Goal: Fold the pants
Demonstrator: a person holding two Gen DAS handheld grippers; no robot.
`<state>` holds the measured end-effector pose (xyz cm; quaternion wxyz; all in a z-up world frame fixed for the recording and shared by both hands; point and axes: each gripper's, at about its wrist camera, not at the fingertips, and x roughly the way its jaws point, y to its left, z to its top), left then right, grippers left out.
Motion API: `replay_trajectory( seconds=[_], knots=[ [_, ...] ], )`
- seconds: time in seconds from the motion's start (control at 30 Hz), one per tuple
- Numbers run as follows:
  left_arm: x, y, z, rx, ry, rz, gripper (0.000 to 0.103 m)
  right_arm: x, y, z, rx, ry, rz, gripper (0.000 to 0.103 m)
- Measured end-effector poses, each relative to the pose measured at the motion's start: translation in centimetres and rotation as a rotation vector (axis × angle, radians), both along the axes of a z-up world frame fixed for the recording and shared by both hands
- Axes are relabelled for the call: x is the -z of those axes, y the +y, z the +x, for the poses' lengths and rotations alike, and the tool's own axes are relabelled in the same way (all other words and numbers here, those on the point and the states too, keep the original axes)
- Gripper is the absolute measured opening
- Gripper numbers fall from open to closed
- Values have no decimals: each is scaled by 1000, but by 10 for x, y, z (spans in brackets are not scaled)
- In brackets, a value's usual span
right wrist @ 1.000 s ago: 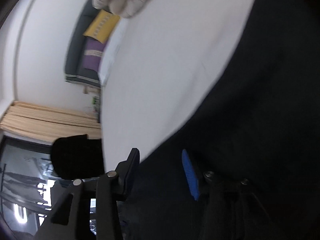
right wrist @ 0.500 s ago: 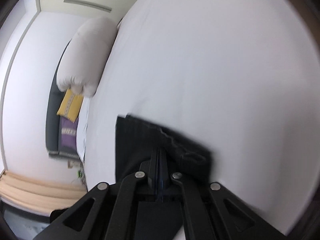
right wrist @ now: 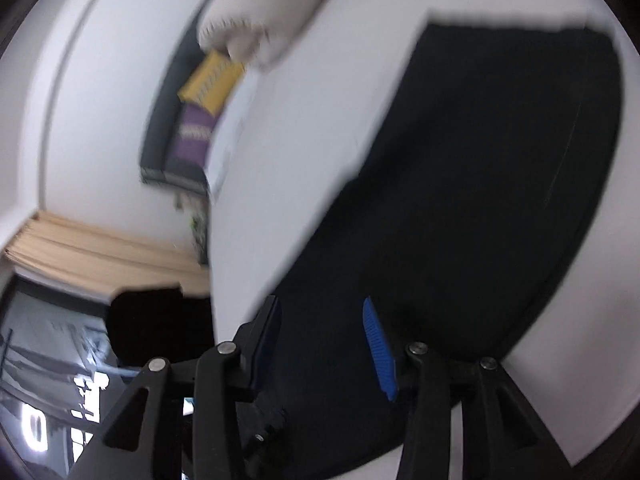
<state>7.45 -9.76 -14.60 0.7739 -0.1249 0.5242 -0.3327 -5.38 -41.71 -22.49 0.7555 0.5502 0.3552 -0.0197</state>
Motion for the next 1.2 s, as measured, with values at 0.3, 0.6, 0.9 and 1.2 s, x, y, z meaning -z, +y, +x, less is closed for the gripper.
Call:
replay_trajectory(
  seconds=[0.3, 0.6, 0.9, 1.2],
  knots=[
    [2, 8, -16, -31, 14, -16, 16, -4, -106, -103, 344, 80, -118, 10],
    [-23, -33, -9, -34, -52, -38, 17, -18, -156, -126, 394, -67, -19, 50],
    [6, -54, 26, -43, 68, -37, 16, 9, -192, -90, 406, -50, 105, 49],
    [23, -49, 27, -63, 114, -86, 16, 13, -219, -56, 386, -36, 102, 26]
  ],
)
